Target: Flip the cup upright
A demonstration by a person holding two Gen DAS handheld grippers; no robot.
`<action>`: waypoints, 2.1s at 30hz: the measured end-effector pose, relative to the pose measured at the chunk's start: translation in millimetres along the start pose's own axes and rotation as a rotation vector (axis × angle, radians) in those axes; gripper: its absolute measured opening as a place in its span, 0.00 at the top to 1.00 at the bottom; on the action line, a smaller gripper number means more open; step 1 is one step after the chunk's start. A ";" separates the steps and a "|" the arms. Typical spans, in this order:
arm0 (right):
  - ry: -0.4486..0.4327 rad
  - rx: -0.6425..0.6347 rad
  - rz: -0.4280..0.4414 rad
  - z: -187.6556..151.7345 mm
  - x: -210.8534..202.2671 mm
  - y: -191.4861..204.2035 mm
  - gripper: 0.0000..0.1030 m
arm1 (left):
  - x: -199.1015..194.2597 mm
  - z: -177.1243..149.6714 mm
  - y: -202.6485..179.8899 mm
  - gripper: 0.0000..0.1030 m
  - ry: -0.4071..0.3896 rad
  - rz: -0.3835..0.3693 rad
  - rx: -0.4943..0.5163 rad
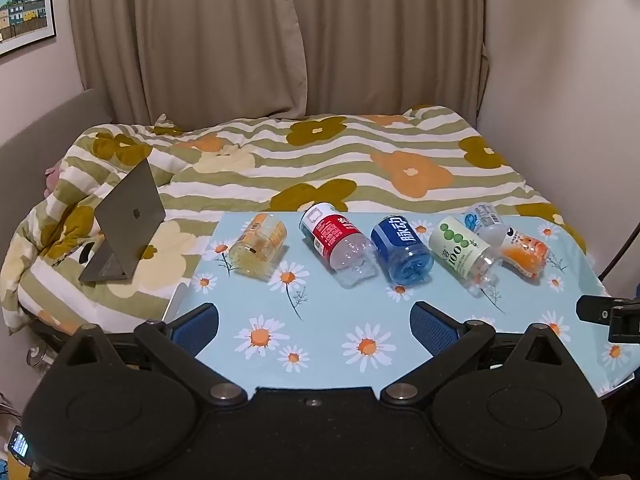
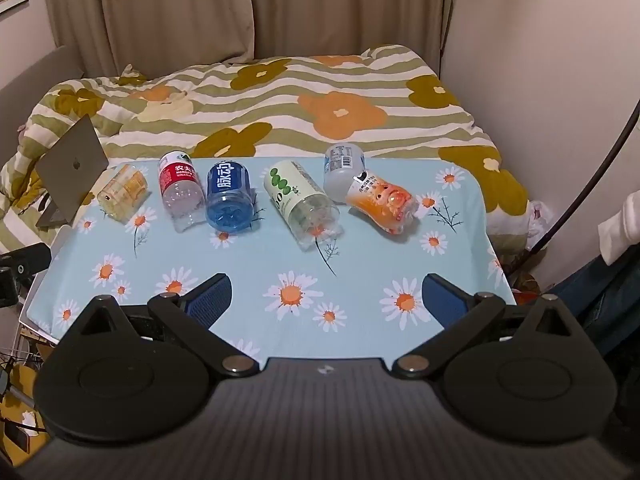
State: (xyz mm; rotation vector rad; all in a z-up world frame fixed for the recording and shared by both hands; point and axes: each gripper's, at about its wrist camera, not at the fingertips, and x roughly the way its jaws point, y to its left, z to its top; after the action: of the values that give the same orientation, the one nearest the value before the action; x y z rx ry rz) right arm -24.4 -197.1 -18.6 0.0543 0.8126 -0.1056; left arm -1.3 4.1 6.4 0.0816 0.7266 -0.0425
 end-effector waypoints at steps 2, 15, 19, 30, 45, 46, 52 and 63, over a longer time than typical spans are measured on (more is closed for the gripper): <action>-0.001 -0.001 0.000 0.3 0.8 -0.1 0.00 | 0.5 -0.4 0.1 0.00 0.000 0.001 -0.001; 0.003 0.000 -0.001 2.4 6.1 -0.4 0.00 | 5.5 -0.4 -0.6 0.00 0.005 0.002 0.001; 0.005 0.000 0.000 3.3 8.1 -0.1 0.00 | 9.3 0.2 -1.6 0.00 0.008 0.002 0.003; 0.008 0.000 0.000 7.0 10.8 1.2 0.00 | 19.7 1.7 -4.5 0.00 0.013 0.001 0.008; 0.013 0.003 -0.001 8.9 16.1 1.2 0.00 | 27.6 8.0 -4.8 0.00 0.016 0.003 0.013; 0.013 0.003 -0.001 8.9 16.3 1.5 0.00 | 27.3 8.4 -3.9 0.00 0.017 0.002 0.012; 0.013 0.004 -0.001 8.3 18.9 1.0 0.00 | 27.4 8.2 -2.3 0.00 0.017 0.002 0.015; 0.016 0.004 -0.001 9.1 12.4 2.3 0.00 | 27.1 8.8 -2.9 0.00 0.017 0.002 0.015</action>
State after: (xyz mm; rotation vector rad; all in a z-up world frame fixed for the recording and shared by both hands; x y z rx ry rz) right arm -9.1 -196.6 -21.4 0.0585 0.8280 -0.1082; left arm 24.6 0.1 -5.2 0.0973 0.7432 -0.0454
